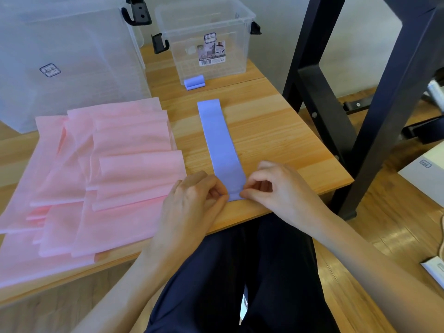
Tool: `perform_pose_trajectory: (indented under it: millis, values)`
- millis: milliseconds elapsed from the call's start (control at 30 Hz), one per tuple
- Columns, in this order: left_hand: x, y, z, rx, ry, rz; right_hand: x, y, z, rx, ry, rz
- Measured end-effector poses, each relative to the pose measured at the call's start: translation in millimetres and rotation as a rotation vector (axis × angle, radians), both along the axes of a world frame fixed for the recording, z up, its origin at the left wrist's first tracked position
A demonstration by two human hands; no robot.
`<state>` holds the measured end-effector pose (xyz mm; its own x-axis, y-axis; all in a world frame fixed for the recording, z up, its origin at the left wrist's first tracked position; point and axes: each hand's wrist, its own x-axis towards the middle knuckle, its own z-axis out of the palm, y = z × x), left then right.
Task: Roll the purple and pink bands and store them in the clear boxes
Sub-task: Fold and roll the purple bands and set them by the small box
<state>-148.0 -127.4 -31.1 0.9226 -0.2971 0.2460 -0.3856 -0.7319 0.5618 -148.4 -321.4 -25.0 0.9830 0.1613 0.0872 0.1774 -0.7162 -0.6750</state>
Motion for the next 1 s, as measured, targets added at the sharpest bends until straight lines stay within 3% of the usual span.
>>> perform_pose_trajectory:
  millis: [167, 300, 500, 800, 1000]
  values:
    - [-4.2, 4.0, -3.5, 0.011, -0.036, -0.005, -5.6, -5.5, -3.2, 0.011, -0.076, 0.107]
    - [-2.0, 6.0, 0.5, -0.004, 0.060, -0.009, -2.6, -4.3, 0.7, 0.001, 0.006, 0.109]
    - [4.2, 3.0, 8.3, 0.023, 0.173, 0.029, 0.4, 3.9, 1.3, 0.025, 0.037, -0.018]
    - [-0.3, 7.7, 2.2, -0.064, 0.096, 0.011, -7.0, 0.9, -6.2, 0.015, -0.088, 0.049]
    - [-4.6, 12.2, -0.5, -0.089, 0.099, -0.003, -9.7, 2.9, -1.4, -0.014, -0.017, 0.048]
